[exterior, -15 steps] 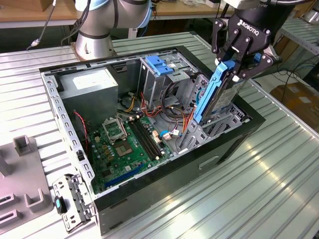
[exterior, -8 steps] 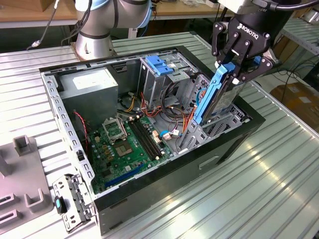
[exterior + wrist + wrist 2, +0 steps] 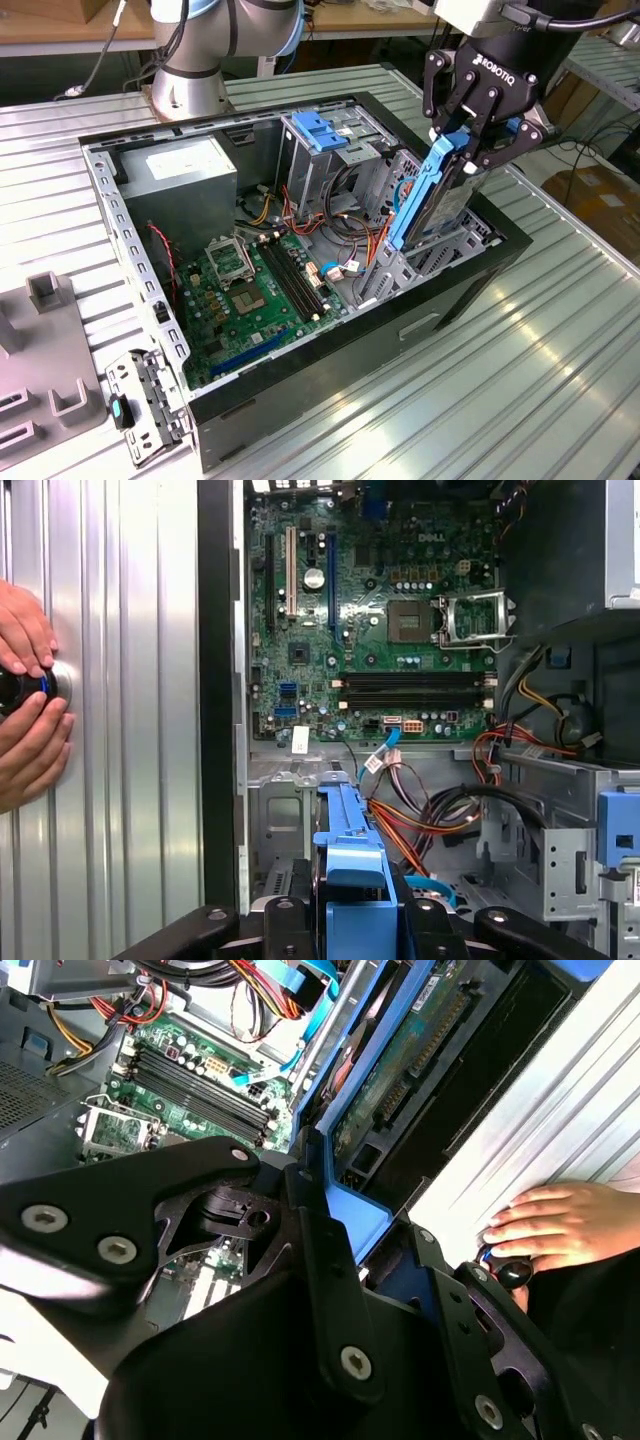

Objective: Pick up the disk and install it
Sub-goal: 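Insert the disk into the insertion slot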

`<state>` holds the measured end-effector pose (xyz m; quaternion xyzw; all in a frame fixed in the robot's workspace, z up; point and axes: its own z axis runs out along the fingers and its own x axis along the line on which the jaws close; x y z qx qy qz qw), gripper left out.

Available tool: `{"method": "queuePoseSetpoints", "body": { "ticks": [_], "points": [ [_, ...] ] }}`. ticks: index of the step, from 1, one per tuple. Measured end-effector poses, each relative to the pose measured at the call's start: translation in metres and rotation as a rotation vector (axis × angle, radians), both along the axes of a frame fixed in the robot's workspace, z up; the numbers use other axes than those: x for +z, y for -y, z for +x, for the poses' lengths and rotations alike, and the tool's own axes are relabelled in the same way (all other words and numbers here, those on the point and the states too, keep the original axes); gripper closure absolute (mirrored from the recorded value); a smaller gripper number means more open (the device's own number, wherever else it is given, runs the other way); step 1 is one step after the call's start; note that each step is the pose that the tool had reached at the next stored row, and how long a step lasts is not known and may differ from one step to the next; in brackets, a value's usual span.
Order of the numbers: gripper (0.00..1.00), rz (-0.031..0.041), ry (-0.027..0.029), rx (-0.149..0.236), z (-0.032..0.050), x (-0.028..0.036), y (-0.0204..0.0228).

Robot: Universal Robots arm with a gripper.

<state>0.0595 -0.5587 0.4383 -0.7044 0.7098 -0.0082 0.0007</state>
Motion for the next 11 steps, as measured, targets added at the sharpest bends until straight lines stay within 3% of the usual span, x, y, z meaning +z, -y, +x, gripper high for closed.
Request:
{"method": "queuePoseSetpoints", "body": {
  "ticks": [11],
  "points": [
    [0.63,-0.0024,0.0,0.0,0.0005,-0.0137,0.0]
  ]
}}
